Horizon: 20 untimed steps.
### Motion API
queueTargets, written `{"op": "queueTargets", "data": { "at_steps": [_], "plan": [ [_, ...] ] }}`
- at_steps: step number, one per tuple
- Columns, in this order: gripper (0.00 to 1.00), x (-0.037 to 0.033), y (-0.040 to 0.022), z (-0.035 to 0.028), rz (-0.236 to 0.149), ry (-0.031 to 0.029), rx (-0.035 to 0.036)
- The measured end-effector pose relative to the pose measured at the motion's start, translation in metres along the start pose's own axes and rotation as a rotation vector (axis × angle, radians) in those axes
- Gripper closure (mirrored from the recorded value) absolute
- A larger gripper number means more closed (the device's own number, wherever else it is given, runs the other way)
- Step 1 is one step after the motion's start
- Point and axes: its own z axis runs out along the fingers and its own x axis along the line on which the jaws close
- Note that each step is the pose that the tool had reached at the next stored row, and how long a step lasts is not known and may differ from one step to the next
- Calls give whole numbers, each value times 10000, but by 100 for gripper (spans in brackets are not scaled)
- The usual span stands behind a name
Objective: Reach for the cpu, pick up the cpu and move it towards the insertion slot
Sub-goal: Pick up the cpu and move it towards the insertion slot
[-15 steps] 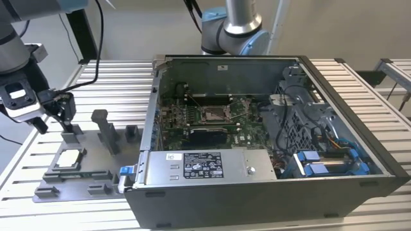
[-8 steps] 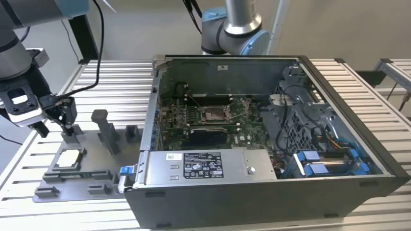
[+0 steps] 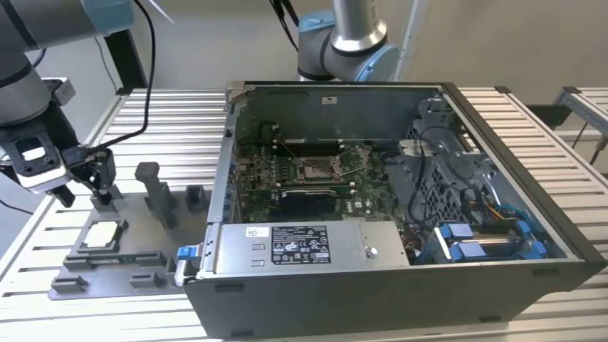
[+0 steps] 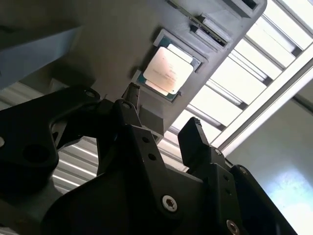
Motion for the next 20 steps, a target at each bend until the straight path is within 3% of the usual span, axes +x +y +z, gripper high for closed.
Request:
{"op": "queueTargets", "data": {
  "at_steps": [13, 20],
  "plan": [
    [0, 3, -7, 175, 0, 0, 0],
    [0, 3, -8, 184, 0, 1, 0]
  ]
}}
